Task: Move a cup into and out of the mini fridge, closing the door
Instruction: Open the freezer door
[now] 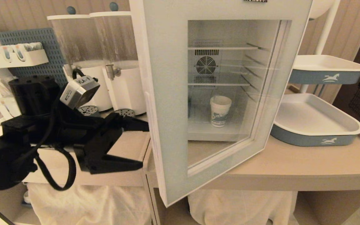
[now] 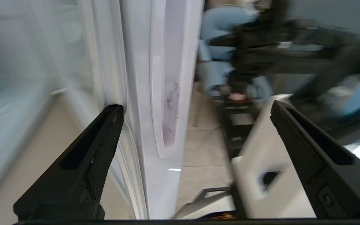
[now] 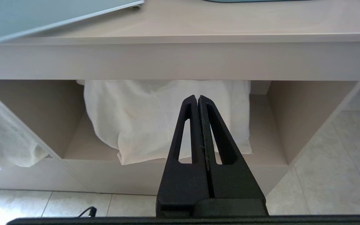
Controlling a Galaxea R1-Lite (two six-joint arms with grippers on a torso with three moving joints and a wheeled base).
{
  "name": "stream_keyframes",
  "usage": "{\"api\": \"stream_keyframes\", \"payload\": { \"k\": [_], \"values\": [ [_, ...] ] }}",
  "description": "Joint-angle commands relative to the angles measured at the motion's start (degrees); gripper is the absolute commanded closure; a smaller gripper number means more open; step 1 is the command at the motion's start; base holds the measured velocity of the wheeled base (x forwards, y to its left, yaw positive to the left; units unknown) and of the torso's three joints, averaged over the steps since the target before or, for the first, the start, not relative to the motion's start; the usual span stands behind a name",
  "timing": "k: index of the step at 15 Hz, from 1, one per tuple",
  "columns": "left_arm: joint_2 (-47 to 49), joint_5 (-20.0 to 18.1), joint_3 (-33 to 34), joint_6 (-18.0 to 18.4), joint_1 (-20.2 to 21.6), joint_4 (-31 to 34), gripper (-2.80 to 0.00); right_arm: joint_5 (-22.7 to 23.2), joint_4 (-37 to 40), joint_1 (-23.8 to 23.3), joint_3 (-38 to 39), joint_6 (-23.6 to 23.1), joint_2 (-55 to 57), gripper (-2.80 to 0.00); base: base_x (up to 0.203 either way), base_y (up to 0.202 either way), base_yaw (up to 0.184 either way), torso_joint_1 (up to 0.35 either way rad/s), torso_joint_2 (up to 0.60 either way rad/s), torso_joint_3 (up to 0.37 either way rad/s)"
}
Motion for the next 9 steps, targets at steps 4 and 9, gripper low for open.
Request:
{"api": "stream_keyframes", "payload": {
  "k": [4, 9],
  "values": [
    [-12.9, 9.6, 5.9, -3.7, -15.0, -0.5, -2.80, -0.1, 0.1, 0.0, 0.0, 0.1, 0.1, 0.00, 0.000, 0.000, 0.000, 0.000, 0.00, 0.000],
    [-16.7, 23.9, 6.1, -5.5, -28.3, 6.8, -2.80, -0.1, 0.1, 0.0, 0.0, 0.1, 0.1, 0.00, 0.000, 0.000, 0.000, 0.000, 0.00, 0.000]
  ]
}}
